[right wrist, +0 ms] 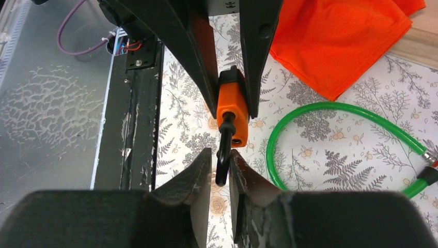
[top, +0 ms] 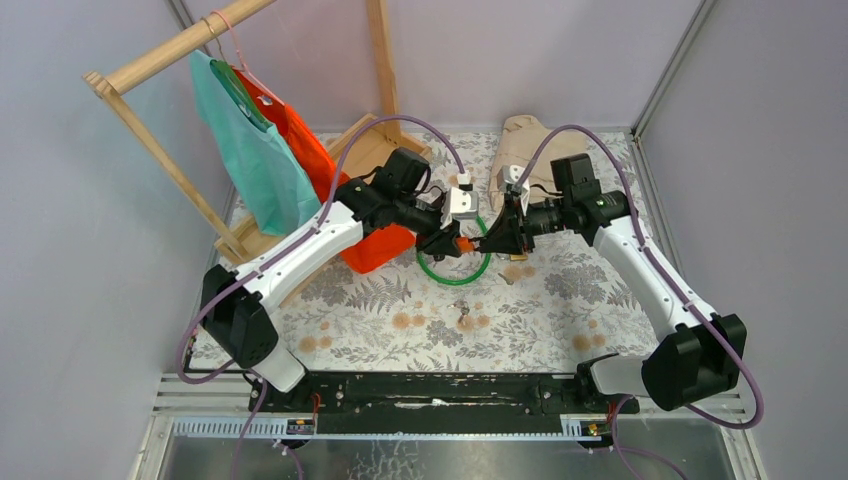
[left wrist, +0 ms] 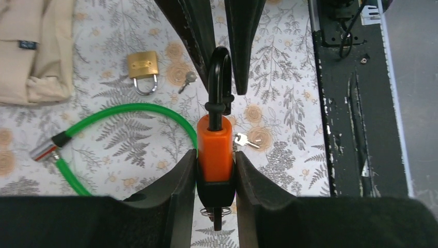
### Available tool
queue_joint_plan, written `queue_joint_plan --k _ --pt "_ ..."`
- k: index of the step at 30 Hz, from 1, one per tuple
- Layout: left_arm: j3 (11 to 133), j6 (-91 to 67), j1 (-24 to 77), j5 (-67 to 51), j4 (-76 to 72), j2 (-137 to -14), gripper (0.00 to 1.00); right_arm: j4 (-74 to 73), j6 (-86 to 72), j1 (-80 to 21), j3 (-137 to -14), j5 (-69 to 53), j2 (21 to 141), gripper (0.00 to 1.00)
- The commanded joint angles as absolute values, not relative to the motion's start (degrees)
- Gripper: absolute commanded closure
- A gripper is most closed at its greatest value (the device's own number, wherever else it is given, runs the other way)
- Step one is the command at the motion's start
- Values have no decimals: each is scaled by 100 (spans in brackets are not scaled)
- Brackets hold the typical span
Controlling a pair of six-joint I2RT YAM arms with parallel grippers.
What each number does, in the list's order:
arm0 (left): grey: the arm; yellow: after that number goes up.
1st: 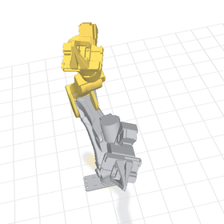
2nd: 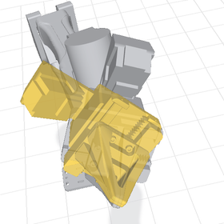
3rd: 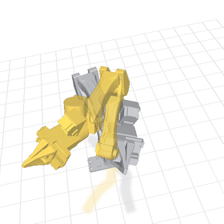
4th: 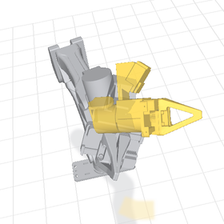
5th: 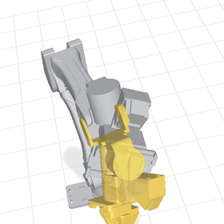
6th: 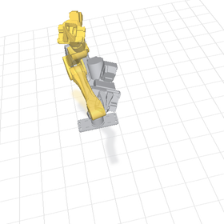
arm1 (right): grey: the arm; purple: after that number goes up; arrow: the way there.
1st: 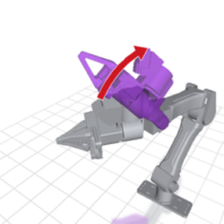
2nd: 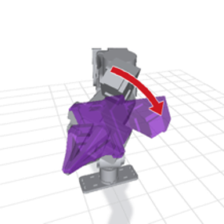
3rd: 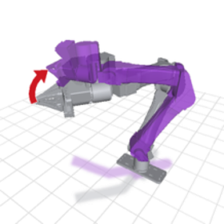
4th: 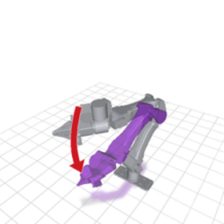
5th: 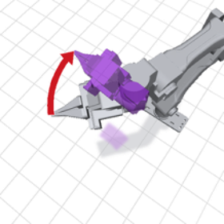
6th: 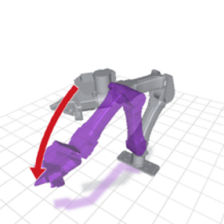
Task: Lock with the key
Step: Lock the lock.
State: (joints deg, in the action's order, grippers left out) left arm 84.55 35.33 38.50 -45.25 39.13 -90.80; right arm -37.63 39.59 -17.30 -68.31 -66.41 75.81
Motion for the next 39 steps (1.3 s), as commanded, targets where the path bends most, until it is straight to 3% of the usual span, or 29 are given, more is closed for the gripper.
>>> queue_joint_plan --k 1,6,13,21,39 --pt "8666 3325 3841 -4842 3968 -9168 100 -3494 3937 -1775 -6737 -6540 7408 76" --pt "8640 3297 3841 -4818 3970 -9171 100 -3415 3964 -1769 -6632 -6390 7340 69" --pt "8646 3286 3841 -4841 3972 -9183 100 -3389 3914 -1774 -6618 -6400 7383 79" --pt "8789 3287 3841 -4859 3968 -9336 100 -3117 3678 -1775 -6471 -6468 7354 100" --pt "9304 2708 3893 -4994 3440 -9750 100 -2191 2788 -1971 -6054 -6469 7395 100"
